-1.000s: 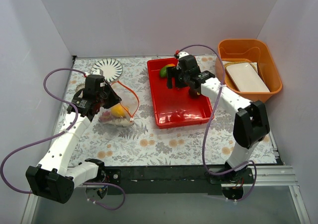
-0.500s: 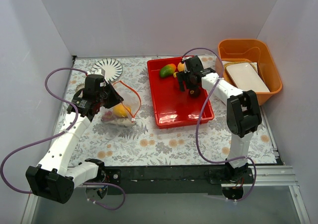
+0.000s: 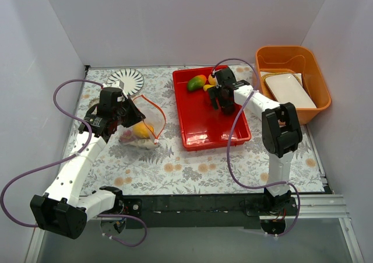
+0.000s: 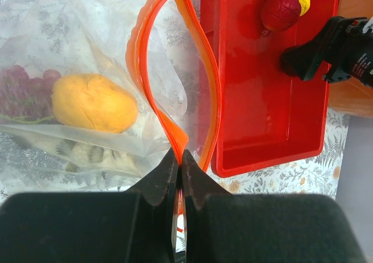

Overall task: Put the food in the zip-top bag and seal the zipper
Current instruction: Pick up the fake fruit from the bin, then place the fake fruit in the zipper food storage bag, then adjust the zipper food storage bag at the center of the board.

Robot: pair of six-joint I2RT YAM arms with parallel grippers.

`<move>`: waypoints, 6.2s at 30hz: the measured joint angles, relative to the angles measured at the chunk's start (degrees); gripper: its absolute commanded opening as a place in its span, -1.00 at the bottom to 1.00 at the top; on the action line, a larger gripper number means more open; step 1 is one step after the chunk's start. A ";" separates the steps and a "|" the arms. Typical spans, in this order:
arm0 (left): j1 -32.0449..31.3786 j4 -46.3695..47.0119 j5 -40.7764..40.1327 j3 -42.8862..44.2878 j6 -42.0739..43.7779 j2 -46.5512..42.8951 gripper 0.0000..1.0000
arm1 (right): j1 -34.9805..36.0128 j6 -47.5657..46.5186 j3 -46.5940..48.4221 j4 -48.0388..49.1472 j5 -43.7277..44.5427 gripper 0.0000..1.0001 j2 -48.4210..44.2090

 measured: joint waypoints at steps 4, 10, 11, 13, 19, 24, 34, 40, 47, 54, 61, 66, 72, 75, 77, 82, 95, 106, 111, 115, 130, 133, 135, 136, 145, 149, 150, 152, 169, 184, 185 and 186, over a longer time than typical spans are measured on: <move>0.00 0.00 0.04 0.00 0.00 0.00 -1.00 | -0.20 -0.09 0.00 -0.11 0.59 0.72 1.11; 0.00 0.00 0.09 0.00 0.00 0.00 -1.00 | -0.46 -0.09 0.00 -0.42 0.74 0.28 2.54; 0.00 0.00 0.11 0.00 0.00 0.00 -1.00 | -0.46 -0.17 0.02 -0.46 0.74 0.23 2.64; 0.00 0.00 0.11 0.00 0.02 0.00 -1.00 | -0.46 0.04 0.00 -0.66 0.68 0.10 2.73; 0.00 0.02 0.17 -0.07 0.15 0.00 -1.00 | -0.46 0.13 -0.13 -0.85 0.35 0.39 2.73; 0.00 0.02 0.22 -0.11 0.17 0.00 -1.00 | -0.46 0.59 -0.98 -1.42 -0.52 0.65 2.12; 0.00 0.22 0.35 -0.33 0.20 0.00 -1.00 | -0.46 2.75 -5.55 -3.54 0.76 0.68 -3.54; -0.02 0.50 0.59 -0.85 0.20 0.00 -1.00 | -0.46 5.09 -9.40 -4.00 0.15 0.66 -7.02; 0.00 0.68 0.90 -0.85 0.22 0.00 -1.00 | -0.46 6.40 -10.60 -4.17 -1.53 0.37 -7.69; 0.00 0.66 0.92 -0.87 0.20 -0.09 -1.00 | -0.46 7.06 -10.58 -3.48 -3.37 -0.16 -7.58; 0.00 0.66 0.98 -0.96 0.20 -0.31 -1.00 | -0.46 7.17 -10.58 -3.17 -5.38 -0.71 -7.58; 0.00 0.66 1.09 -0.96 0.22 -0.28 -1.00 | -0.46 7.30 -10.58 -3.10 -7.34 -0.76 -7.87; 0.00 0.66 1.29 -0.96 0.20 -0.28 -1.00 | -0.46 8.02 -10.58 -3.08 -13.14 -0.76 -10.97; 0.00 0.66 1.31 -0.96 0.20 -0.28 -1.00 | -0.44 9.27 -10.58 -2.71 -17.51 -0.75 -13.92; 0.00 0.63 1.33 -0.96 0.20 -0.28 -1.00 | -0.17 10.34 -10.58 -1.79 -20.59 -0.74 -16.24; 0.00 0.66 1.66 -0.96 0.20 -0.04 -1.00 | 2.38 13.81 -10.01 1.64 -27.30 -0.71 -21.20; 0.00 0.79 2.93 -0.96 0.17 0.76 -1.00 | 18.53 20.00 0.55 12.41 -38.99 -0.68 -16.52; 0.00 0.39 4.74 -0.13 -0.24 0.63 -1.00 | 22.21 21.14 6.95 11.37 -40.72 -0.37 -2.89; 0.00 -0.50 5.46 2.10 -0.24 0.50 -1.00 | 23.12 19.98 11.85 8.57 -40.74 0.35 -1.53; 0.00 -0.70 5.35 2.71 -0.22 0.07 -1.00 | 23.63 17.94 14.82 6.54 -37.88 0.66 -1.68; 0.00 -0.98 4.66 2.71 -0.24 -0.39 -1.00 | 23.54 14.38 13.77 0.76 -22.36 0.69 -9.38; 0.00 -1.01 4.63 2.71 -0.24 -0.39 -1.00 | 23.50 14.45 13.88 -0.59 -21.84 0.60 -7.69; 0.00 -1.03 4.61 2.71 -0.24 -0.39 -1.00 | 23.50 14.51 13.88 -1.11 -21.84 0.44 -6.08; 0.00 -1.03 4.61 2.71 -0.24 -0.42 -1.00 | 23.45 14.56 13.88 -1.51 -21.90 0.25 -5.20; -0.09 -5.16 -2.32 4.28 -0.92 -1.14 -1.00 | 23.23 15.89 16.59 -3.50 -26.93 -0.97 0.00; 0.13 -9.75 -18.16 8.92 -1.97 -3.45 -1.00 | 24.09 16.76 22.38 -2.47 -32.76 -0.97 -0.02; 0.42 -10.67 -21.64 10.14 -1.95 -4.42 -1.00 | 24.90 16.72 24.68 -1.77 -34.18 -0.97 -0.20; 1.16 -12.59 -28.02 13.35 -1.84 -5.75 -1.00 | 27.12 16.35 28.35 0.11 -36.63 -0.97 -0.94; 2.29 -18.91 -29.97 22.03 -2.19 -5.86 -1.00 | 30.12 14.82 32.35 -3.30 -34.10 -0.97 -1.55; 2.32 -20.06 -23.58 25.86 -1.46 -2.32 -1.00 | 28.15 18.01 32.79 -1.55 -36.85 -0.97 1.90; 2.32 -19.91 -24.11 25.86 -1.18 -2.56 -1.00 | 28.00 18.05 32.83 -1.81 -36.94 -0.97 2.14; 2.32 -20.09 -24.52 26.14 -0.92 -2.82 -1.00 | 27.93 18.10 32.83 -1.90 -37.07 -0.97 2.38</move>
